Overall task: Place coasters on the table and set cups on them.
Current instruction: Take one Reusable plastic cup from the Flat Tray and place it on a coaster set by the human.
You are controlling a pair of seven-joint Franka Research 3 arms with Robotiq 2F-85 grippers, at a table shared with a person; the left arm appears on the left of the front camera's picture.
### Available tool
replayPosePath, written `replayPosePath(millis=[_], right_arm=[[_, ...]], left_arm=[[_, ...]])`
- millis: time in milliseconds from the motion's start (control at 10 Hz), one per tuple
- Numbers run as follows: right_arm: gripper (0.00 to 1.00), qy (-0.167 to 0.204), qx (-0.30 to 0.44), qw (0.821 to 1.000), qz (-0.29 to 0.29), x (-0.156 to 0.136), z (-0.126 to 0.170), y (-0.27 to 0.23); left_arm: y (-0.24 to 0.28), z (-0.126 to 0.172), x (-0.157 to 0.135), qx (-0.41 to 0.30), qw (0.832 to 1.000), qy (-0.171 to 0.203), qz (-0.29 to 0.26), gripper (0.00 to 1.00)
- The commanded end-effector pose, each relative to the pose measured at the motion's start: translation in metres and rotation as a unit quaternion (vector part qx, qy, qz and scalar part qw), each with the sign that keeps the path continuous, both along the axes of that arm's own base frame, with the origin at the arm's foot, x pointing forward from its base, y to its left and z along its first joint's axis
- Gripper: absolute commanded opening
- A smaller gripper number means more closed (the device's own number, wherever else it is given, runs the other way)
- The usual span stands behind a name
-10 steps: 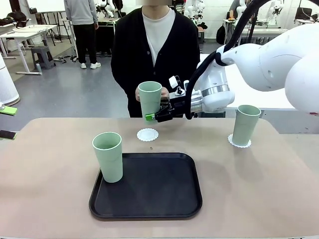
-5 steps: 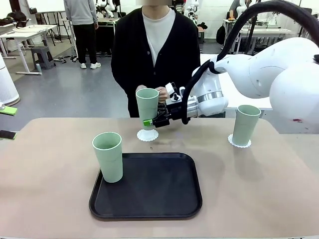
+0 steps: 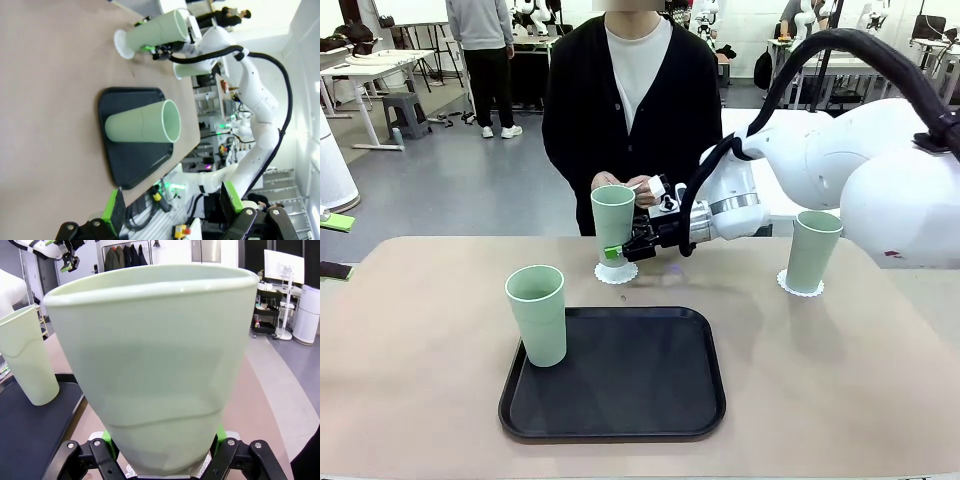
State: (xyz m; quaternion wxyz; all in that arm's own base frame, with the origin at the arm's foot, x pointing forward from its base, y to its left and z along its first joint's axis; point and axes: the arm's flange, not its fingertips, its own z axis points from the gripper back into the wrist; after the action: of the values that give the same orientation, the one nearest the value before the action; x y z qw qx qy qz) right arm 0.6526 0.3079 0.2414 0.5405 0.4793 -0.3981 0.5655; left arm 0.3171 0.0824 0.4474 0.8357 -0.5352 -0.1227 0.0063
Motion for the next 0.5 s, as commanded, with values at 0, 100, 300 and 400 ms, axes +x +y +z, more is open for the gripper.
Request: replayPosePath(millis=[0, 100, 300, 400], right_arm=[[0.81, 0.018, -0.016, 1.0, 0.008, 0.0137, -0.0044, 0.0037], [0.81, 0.023, -0.017, 1.0, 0.009, 0.0121, -0.0066, 0.0056], [0.81, 0.024, -0.023, 0.999, 0.008, 0.0124, -0.0074, 0.0033], [0.81, 0.027, -0.021, 0.999, 0.009, 0.0113, -0.0076, 0.0048]], left_arm=[[0.001, 0.0003, -0.0004, -0.005, 1.0, -0.004, 0.0, 1.0], [0.001, 0.0003, -0.0004, -0.005, 1.0, -0.004, 0.0, 1.0], [0.001, 0.0003, -0.0004, -0.005, 1.0, -0.004, 0.0, 1.0], [0.001, 0.0003, -0.0004, -0.005, 1.0, -0.004, 0.0, 1.0]])
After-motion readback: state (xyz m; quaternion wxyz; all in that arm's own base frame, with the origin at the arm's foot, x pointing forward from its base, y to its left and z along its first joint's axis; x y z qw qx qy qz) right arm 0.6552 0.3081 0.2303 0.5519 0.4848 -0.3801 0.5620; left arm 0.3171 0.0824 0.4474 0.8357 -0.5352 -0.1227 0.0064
